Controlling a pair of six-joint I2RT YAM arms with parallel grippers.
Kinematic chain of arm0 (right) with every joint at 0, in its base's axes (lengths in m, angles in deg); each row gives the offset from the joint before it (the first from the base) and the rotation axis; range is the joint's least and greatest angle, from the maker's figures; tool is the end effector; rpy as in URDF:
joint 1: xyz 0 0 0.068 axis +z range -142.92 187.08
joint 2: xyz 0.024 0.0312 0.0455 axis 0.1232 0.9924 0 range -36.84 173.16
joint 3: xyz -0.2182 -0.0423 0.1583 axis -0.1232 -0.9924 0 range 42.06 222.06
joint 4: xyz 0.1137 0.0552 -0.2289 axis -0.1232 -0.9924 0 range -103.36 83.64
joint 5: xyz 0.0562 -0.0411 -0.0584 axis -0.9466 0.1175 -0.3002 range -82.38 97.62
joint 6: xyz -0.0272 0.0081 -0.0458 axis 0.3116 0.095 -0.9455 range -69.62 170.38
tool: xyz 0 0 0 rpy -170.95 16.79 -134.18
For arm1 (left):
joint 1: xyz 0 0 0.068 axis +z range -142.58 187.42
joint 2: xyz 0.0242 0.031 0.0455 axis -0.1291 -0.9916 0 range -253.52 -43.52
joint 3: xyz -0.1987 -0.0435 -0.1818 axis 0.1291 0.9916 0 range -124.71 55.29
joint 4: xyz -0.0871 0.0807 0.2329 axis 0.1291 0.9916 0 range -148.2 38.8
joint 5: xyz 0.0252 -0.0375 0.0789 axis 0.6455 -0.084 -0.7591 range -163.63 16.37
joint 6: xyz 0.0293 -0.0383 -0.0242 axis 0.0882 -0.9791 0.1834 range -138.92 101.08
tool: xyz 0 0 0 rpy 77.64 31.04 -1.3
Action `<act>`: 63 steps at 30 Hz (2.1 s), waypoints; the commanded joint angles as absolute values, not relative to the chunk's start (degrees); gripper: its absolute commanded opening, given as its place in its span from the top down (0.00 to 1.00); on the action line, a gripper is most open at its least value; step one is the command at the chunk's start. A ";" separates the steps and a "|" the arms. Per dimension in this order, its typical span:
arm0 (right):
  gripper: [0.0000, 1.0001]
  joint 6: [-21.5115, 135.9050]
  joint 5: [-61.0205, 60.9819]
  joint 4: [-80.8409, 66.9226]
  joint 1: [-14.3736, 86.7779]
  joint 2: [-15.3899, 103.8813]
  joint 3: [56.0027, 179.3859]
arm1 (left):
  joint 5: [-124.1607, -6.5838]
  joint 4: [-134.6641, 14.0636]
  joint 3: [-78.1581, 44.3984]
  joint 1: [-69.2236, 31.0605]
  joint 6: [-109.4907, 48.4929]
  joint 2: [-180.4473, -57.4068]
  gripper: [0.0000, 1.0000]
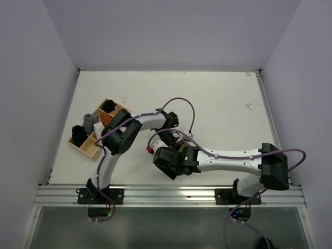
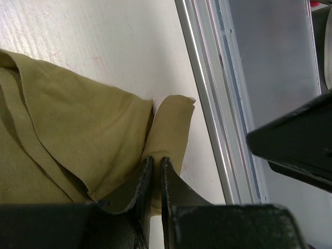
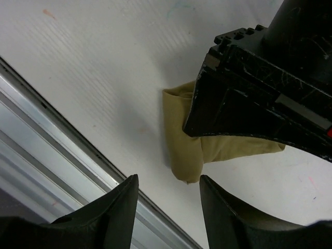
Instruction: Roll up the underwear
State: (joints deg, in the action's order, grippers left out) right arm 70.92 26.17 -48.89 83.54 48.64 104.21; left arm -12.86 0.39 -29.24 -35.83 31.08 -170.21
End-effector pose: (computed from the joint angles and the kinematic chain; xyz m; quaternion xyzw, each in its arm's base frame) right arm 0.0794 0.2812 0.2365 -0.4228 0.8682 0.0502 0.2548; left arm 0.2572 -0.2848 0.1154 -0.5917 -0.6243 0.5075 0.0510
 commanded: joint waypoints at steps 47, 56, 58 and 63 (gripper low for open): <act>0.87 60.75 6.58 -39.15 69.39 66.96 100.51 | -22.83 -11.79 -21.44 -26.51 14.83 -156.73 0.74; 0.88 61.72 2.09 -34.32 66.14 66.70 96.91 | -27.93 -16.26 -12.74 -21.59 8.34 -149.43 0.73; 0.88 61.72 1.30 -33.44 65.96 67.14 97.08 | -28.19 -17.07 -13.09 -19.31 6.05 -148.90 0.73; 0.88 61.19 0.42 -33.43 65.35 68.54 98.75 | -31.09 -13.11 -15.99 -16.76 7.01 -148.90 0.73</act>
